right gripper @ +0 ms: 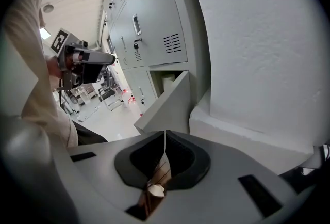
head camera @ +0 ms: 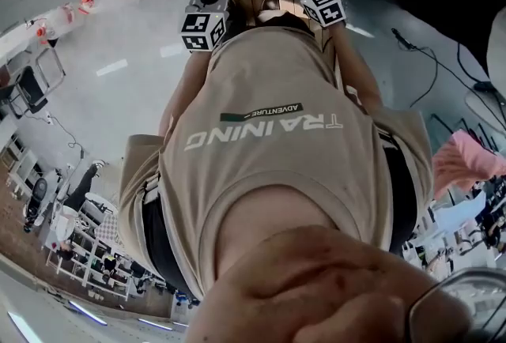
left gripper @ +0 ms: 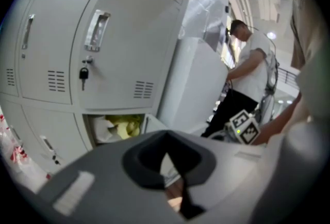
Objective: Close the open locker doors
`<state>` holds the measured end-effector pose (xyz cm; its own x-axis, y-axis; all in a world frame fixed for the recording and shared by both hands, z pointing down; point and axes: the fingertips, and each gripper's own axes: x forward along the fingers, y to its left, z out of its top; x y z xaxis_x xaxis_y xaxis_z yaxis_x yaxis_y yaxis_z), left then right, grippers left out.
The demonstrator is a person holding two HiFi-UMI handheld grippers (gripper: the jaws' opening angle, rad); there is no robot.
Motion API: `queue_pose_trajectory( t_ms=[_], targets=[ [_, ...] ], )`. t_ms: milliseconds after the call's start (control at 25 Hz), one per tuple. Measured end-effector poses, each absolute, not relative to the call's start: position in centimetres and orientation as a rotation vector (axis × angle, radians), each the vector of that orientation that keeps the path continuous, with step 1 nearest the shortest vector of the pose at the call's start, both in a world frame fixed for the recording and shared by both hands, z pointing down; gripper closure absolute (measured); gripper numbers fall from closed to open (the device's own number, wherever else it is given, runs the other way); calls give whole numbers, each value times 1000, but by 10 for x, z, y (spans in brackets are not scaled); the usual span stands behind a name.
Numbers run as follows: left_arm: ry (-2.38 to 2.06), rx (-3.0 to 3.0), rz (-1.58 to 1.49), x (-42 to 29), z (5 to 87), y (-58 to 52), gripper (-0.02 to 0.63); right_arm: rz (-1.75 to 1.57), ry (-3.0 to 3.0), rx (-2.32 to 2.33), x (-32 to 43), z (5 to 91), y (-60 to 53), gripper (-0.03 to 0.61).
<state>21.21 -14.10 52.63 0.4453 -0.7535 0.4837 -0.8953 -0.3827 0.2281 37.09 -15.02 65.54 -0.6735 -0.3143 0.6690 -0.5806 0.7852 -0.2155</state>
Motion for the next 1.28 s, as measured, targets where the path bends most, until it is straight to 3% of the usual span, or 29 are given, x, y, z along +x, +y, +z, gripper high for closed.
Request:
queue_pose_trajectory(
  t_ms=[520, 1280],
  targets=[
    [-1497, 2137, 341, 163, 526, -120, 614, 556, -2329, 517, 336, 664, -139, 563],
    [-1629, 2100, 229, 39, 519, -110, 614, 473, -2312, 418, 215, 660, -143, 563]
  ],
)
